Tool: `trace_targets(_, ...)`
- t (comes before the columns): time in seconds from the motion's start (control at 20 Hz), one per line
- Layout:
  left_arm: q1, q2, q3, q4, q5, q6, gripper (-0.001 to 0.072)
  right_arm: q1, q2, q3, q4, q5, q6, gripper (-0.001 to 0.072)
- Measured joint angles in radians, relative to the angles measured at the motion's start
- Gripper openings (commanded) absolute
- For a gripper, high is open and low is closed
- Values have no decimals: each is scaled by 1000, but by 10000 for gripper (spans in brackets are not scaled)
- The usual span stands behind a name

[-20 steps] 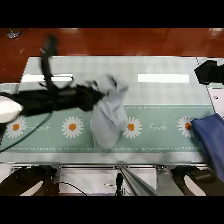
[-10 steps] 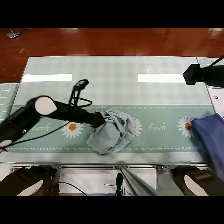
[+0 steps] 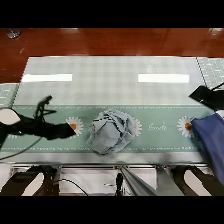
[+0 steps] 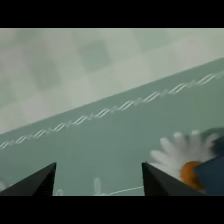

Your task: Fold the shirts.

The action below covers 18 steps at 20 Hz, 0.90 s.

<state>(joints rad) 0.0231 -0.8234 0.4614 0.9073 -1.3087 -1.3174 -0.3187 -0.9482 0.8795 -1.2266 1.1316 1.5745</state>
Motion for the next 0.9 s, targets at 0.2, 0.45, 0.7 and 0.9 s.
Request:
trace_targets(0.2,-122,11,-167,-175,86,54,700,46,-4,-167,252,-67,-134,622)
trace_targets(0.45,-435,-24,-224,-359,393,73,700,169,-23,-224,359,-150,-160,622)
trace_targets(0.7,-657,-98,-208,-444,726,77,46,288,-97,-235,405,-184,-153,622)
trace_targets(0.9,-644,-117,-157,-462,782,108,37,415,-208,-229,486,-199,-173,622)
